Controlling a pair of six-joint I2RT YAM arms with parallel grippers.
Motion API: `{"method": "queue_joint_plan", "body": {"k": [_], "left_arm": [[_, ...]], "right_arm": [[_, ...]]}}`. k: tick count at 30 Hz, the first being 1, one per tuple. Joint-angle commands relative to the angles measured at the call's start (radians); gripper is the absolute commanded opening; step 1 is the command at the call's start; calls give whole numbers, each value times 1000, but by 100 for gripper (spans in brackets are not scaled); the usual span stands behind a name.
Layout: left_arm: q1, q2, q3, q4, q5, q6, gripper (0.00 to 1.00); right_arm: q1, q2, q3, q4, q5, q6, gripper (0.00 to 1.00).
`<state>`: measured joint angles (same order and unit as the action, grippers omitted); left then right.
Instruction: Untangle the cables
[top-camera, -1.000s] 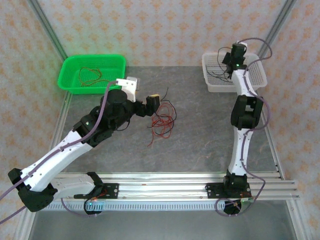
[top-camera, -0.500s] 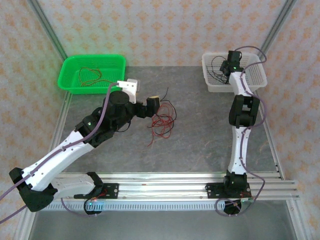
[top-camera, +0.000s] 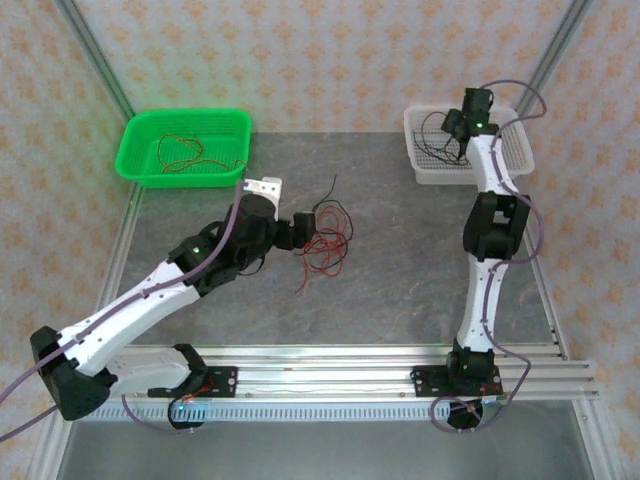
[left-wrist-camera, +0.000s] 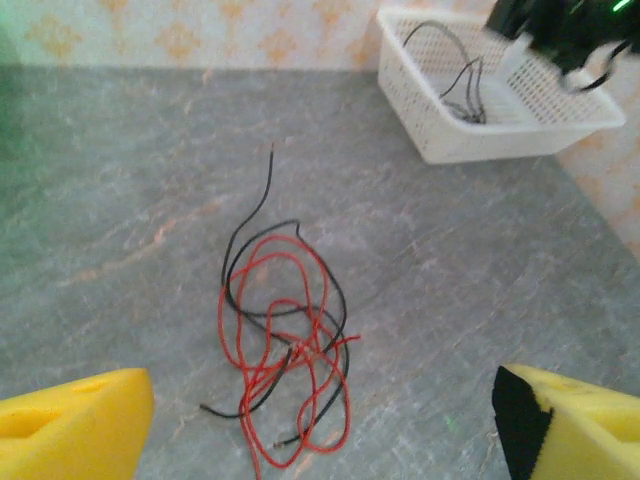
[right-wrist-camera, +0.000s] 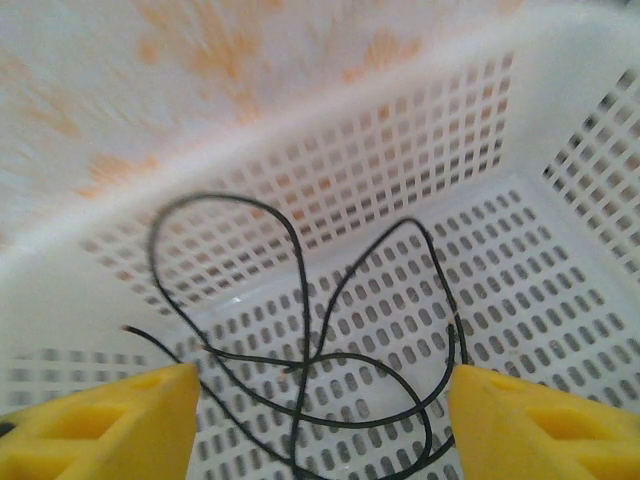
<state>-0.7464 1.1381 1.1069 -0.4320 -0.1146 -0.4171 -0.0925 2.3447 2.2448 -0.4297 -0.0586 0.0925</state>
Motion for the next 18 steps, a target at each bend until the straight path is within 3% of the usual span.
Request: {"method": "queue_joint_plan", "body": {"k": [1,8,18], "left_arm": [[-2,24,-41,-28,-11,-37,84],[-2,70,-126,17,36,-84,71],[-1,175,-244,101,151,-185,49]], "right_arm": [[-3,-151,-53,-4,-25,43,66],[-3,-338,-242,3,-84,68,63],[19,-647,-643,95,-173,77,61]]}}
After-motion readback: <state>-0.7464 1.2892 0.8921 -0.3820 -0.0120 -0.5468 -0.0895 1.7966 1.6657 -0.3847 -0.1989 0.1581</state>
